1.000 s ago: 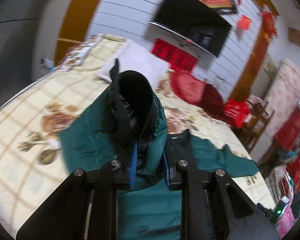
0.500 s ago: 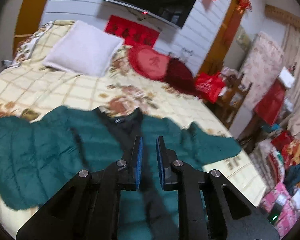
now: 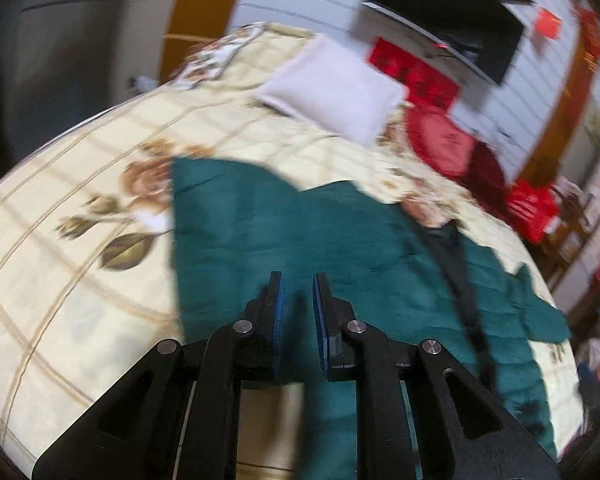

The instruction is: Fold large clothes

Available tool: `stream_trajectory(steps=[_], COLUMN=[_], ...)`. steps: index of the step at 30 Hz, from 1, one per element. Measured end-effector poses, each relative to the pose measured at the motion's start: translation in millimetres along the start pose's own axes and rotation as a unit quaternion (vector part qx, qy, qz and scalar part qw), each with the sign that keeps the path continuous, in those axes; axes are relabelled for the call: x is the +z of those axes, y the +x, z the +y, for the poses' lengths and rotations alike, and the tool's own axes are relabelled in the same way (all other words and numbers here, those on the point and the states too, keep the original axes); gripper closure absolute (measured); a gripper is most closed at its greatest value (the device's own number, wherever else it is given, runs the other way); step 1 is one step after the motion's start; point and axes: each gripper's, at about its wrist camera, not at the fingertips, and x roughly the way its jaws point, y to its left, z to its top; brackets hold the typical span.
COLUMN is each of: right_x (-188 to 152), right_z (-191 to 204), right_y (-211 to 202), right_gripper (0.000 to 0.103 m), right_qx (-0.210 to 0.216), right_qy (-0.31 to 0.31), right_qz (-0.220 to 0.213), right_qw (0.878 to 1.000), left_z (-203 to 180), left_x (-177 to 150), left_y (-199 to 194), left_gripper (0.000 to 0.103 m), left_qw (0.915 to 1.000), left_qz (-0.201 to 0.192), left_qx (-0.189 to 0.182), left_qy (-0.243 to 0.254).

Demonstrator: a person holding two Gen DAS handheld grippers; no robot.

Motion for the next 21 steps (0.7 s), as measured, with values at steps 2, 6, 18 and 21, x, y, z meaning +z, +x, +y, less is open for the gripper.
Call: stream_trajectory(steps=[2, 6, 18, 21], right_x=[25.7, 52.4, 40.1, 40.5], right_z=[26.5, 64.1, 121.5, 117.7], right_y=[26.5, 95.6, 245.4, 243.9], right_gripper=[0.001, 0.008, 0.034, 0.068], right_qx=[0.120, 0.267, 0.331, 0.329], right_qy=[0.007, 0.044, 0.087, 0.114], right_qz=[0.010, 0.054, 0.196, 0.182], right_qw=[0.993, 0.961, 0.919, 0.919], left_z=[15.9, 35.9, 39.4, 40.9], left_x=[-2.9, -8.2, -13.0, -10.5], left_y=[6.4, 14.9, 41.1, 39.8], left_gripper=[0.090, 0.090, 0.086, 0.086], left_qw=[0.9997, 0.9984, 0.9980, 0.9977], left_qz=[0.001, 0.000, 0.031, 0.034], left_qx=[0.018, 0.043, 0.036, 0.037], left_qy=[-0.016, -0.037, -0.042, -0.046])
